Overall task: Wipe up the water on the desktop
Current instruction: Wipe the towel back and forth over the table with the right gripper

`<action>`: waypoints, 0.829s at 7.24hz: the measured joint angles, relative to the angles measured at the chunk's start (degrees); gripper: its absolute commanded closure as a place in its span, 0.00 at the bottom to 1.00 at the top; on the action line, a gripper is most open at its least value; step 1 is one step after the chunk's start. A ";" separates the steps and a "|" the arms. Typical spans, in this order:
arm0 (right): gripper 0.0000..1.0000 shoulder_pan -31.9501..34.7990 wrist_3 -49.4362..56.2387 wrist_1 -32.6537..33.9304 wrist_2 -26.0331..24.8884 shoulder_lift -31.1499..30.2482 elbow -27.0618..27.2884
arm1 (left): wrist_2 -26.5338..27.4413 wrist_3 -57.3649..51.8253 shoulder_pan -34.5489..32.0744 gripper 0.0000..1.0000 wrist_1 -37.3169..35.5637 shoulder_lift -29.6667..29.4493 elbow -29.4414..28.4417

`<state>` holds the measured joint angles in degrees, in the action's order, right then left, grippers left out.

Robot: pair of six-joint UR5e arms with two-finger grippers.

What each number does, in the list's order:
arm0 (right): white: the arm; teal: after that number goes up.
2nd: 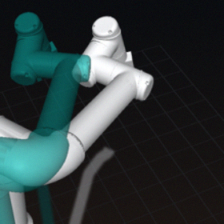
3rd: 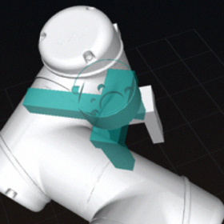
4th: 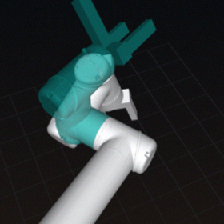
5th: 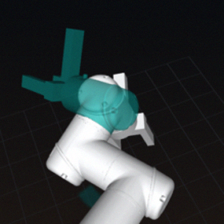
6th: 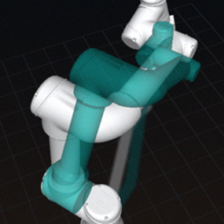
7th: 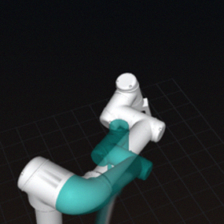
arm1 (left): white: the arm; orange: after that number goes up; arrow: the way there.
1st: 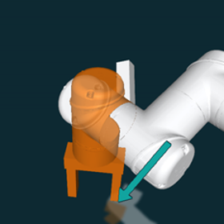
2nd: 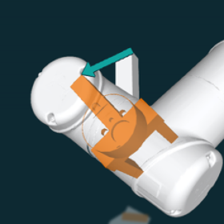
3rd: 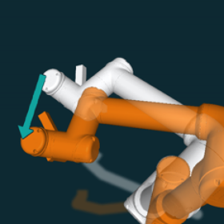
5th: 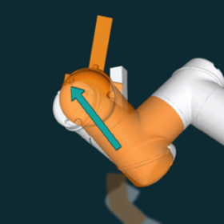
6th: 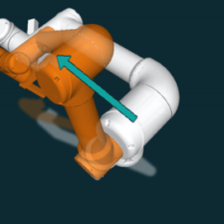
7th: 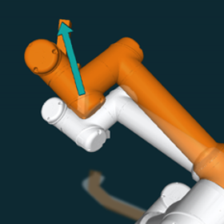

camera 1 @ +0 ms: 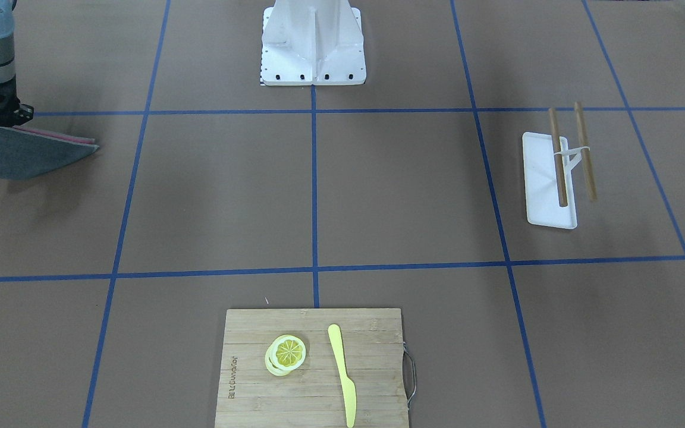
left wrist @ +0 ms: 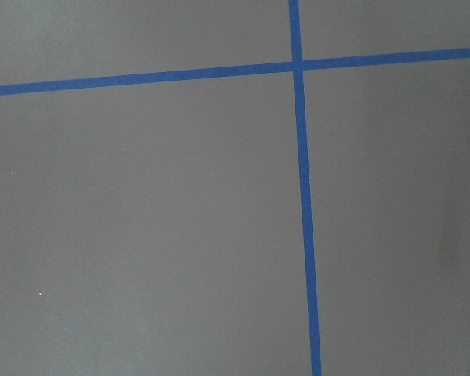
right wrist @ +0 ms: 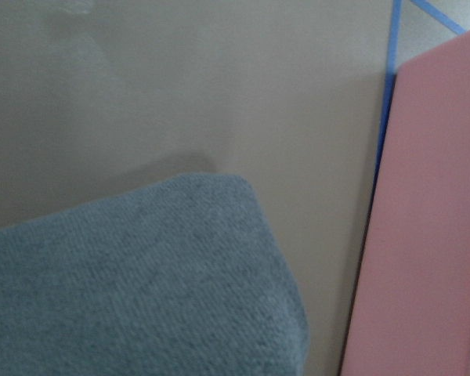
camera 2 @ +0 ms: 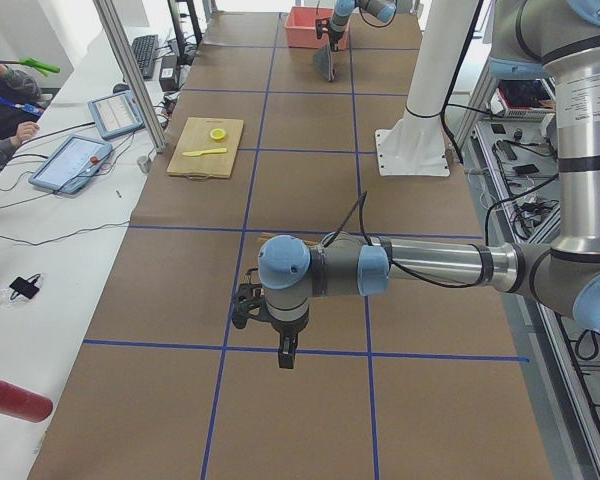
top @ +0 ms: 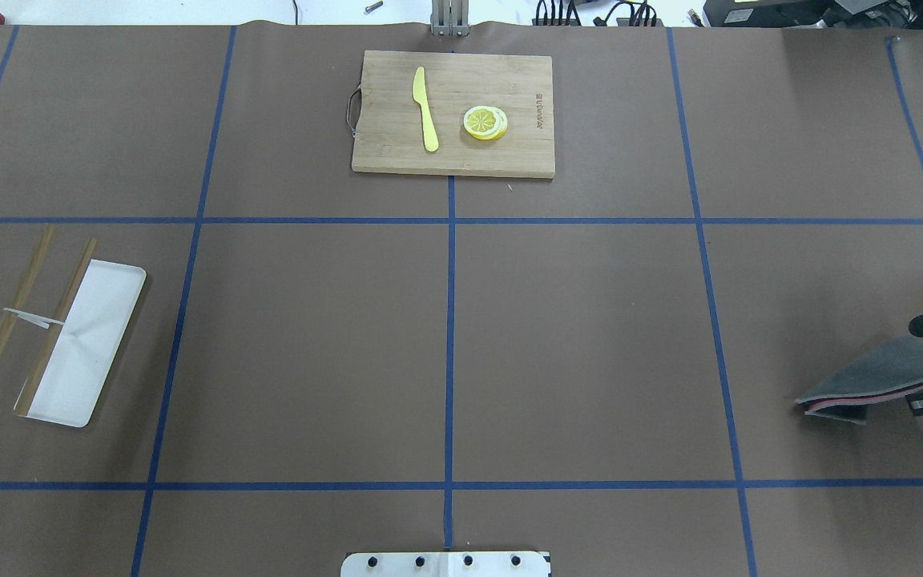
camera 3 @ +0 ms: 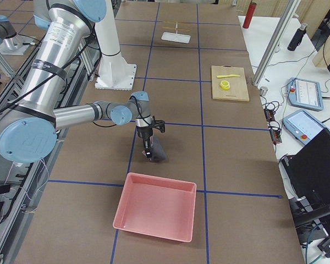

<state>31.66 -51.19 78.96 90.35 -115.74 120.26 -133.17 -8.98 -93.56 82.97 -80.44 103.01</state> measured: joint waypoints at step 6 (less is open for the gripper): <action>1.00 -3.68 -6.75 0.26 2.29 13.69 -1.08 | 0.01 0.02 0.04 0.01 0.00 -0.06 -0.15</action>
<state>27.98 -57.93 79.23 92.64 -102.05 119.18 -133.15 -8.97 -93.52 82.97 -80.51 102.86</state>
